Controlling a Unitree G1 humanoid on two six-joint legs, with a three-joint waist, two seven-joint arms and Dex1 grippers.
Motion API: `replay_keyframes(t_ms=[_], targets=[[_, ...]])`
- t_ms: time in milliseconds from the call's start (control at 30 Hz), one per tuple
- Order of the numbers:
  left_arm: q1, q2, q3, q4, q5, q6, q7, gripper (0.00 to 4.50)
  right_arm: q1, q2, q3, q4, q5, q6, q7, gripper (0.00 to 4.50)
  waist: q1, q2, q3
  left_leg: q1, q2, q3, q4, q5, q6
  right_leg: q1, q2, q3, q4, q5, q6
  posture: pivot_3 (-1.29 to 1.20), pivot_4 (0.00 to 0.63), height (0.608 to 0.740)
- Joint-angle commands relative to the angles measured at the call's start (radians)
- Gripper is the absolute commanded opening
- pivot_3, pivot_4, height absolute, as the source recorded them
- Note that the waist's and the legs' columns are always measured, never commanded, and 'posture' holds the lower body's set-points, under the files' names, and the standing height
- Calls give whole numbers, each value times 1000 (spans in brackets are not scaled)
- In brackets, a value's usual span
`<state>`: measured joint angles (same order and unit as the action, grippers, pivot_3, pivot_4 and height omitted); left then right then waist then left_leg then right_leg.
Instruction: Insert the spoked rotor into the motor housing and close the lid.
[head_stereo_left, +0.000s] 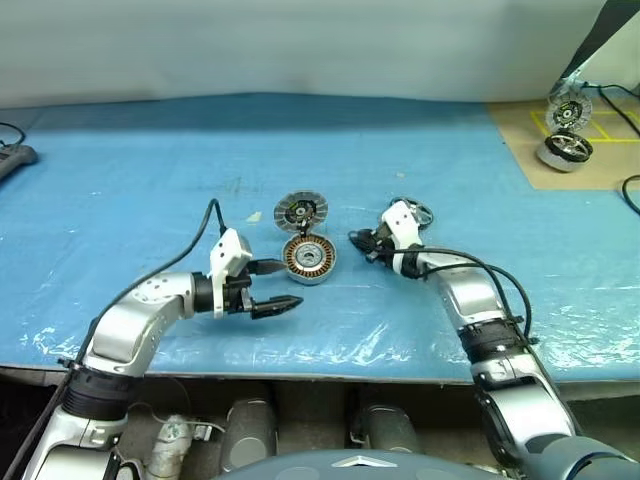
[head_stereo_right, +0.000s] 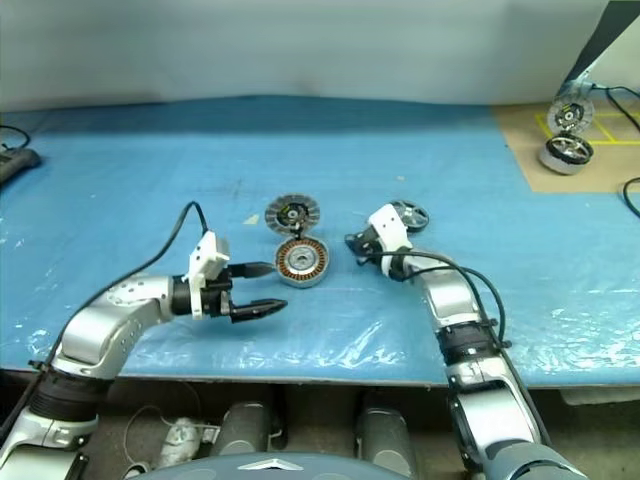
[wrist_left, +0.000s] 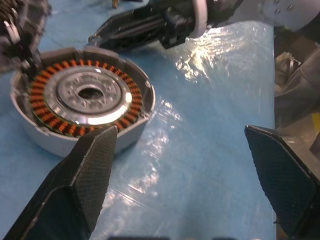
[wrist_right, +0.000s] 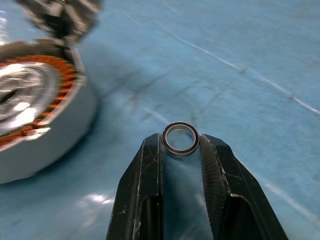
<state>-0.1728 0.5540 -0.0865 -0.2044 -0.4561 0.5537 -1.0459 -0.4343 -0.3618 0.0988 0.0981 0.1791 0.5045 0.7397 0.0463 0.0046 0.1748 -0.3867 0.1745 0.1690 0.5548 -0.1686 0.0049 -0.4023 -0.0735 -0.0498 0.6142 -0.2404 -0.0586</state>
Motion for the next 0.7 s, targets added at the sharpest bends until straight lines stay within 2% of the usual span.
replay_keyframes(t_ms=[33,200,467,600,700], targets=[[7,22,8,-13,2,-44,-17,4392,-4,-29,6,-224,108,107,77,652,-3,0,0,0,0,0,-1,0,0,0,0,0,0,0,0,0,150,740],[-27,27,12,-4,6,-42,1,4392,-44,-26,77,-291,151,178,127,652,0,0,0,2,0,0,-1,0,0,2,0,0,0,0,0,0,150,740],[-31,56,49,-41,-27,11,29,4392,-125,17,169,-67,43,55,101,652,-1,0,0,1,0,0,-1,2,-3,0,0,0,-1,0,0,0,150,740],[-18,57,51,-97,-42,57,71,4392,-128,14,193,-35,10,17,116,652,-1,0,0,0,-1,0,-1,2,-4,0,0,0,-1,0,0,0,150,740],[18,53,41,-78,-23,20,75,4392,-121,13,206,-42,5,12,133,652,-2,0,0,1,0,0,-1,2,-4,1,0,0,-1,0,0,0,150,740]])
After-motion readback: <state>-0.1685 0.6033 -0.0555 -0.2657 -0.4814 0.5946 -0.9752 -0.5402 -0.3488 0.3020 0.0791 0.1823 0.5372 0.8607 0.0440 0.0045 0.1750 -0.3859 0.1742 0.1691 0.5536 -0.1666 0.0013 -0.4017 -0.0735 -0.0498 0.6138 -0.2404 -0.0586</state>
